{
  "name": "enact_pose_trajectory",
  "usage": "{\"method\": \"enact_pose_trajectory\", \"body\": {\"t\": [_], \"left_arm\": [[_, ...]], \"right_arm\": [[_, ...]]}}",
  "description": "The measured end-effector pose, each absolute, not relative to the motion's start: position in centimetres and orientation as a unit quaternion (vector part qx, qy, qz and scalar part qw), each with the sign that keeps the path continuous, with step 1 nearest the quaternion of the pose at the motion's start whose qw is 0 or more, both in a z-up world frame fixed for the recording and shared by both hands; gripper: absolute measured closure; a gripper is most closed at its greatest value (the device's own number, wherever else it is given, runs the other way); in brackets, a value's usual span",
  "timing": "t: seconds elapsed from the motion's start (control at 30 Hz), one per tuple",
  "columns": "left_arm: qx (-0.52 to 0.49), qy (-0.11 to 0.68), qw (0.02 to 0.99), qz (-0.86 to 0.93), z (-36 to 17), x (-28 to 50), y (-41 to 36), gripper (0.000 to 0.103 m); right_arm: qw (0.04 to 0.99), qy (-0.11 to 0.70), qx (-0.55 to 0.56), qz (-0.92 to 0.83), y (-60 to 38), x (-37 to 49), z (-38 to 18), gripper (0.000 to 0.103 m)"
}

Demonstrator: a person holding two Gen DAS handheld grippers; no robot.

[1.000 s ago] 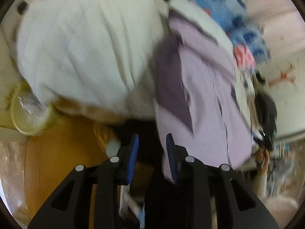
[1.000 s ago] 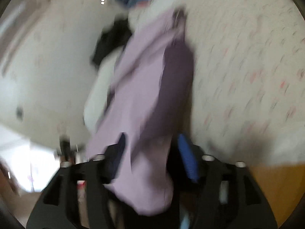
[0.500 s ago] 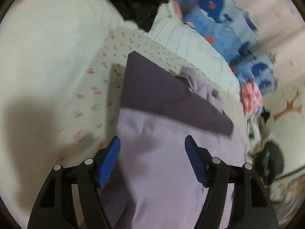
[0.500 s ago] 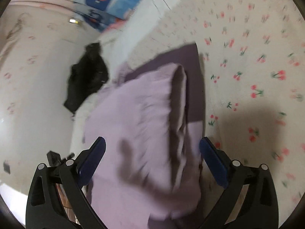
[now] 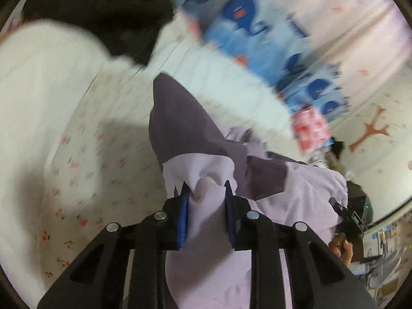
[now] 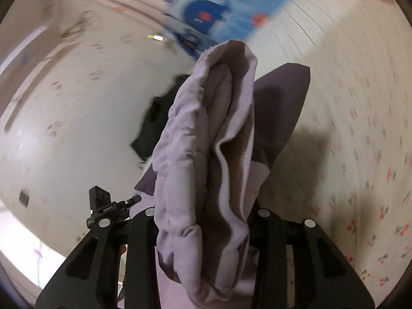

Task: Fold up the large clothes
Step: 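Grasp the jacket hem with the left gripper while the right gripper holds the side, then open both grippers and reposition them over the folded lavender jacket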

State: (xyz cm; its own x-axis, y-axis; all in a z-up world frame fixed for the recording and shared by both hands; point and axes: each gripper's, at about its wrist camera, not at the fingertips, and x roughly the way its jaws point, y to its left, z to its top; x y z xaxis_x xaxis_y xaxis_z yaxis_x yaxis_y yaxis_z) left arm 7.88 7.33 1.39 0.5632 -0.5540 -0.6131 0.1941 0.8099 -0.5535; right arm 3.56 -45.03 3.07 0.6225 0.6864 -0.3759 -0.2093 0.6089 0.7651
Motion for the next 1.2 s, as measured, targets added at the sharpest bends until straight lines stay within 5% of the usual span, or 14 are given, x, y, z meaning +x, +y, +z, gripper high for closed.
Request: {"method": "enact_pose_trajectory", "body": {"t": [0.17,0.23,0.33,0.47,0.57,0.73,0.9,1.2], "left_arm": [[-0.204,0.382,0.882,-0.188,1.3,7.2,4.8,0.078],[-0.186,0.416,0.877,-0.156,-2.3,8.4,4.0,0.070],[-0.131,0.506,0.849,-0.080,-9.5,10.1,2.4,0.069],[-0.047,0.421,0.904,-0.050,-8.5,6.1,1.2,0.066],[0.009,0.355,0.934,-0.049,-6.6,3.4,-0.4,0.049],[0.039,0.299,0.952,-0.058,-4.2,2.4,-3.1,0.034],[0.051,0.317,0.946,-0.051,-6.9,4.6,-5.0,0.032],[0.034,0.310,0.949,-0.039,-9.0,4.1,-5.0,0.032]], "right_arm": [[0.863,0.323,0.319,0.223,-49.3,2.2,5.6,0.064],[0.843,0.385,0.336,0.168,-52.6,2.4,1.4,0.048],[0.789,0.481,0.377,0.061,-57.2,1.0,-5.8,0.045],[0.839,0.403,0.365,0.014,-59.6,-3.8,-4.6,0.045],[0.893,0.353,0.277,0.019,-56.5,-4.5,-0.2,0.043],[0.933,0.333,0.125,0.046,-44.6,0.9,2.9,0.015],[0.896,0.442,0.040,-0.012,-41.8,6.2,-8.1,0.014],[0.918,0.393,0.024,-0.052,-43.1,0.0,-3.9,0.014]]}}
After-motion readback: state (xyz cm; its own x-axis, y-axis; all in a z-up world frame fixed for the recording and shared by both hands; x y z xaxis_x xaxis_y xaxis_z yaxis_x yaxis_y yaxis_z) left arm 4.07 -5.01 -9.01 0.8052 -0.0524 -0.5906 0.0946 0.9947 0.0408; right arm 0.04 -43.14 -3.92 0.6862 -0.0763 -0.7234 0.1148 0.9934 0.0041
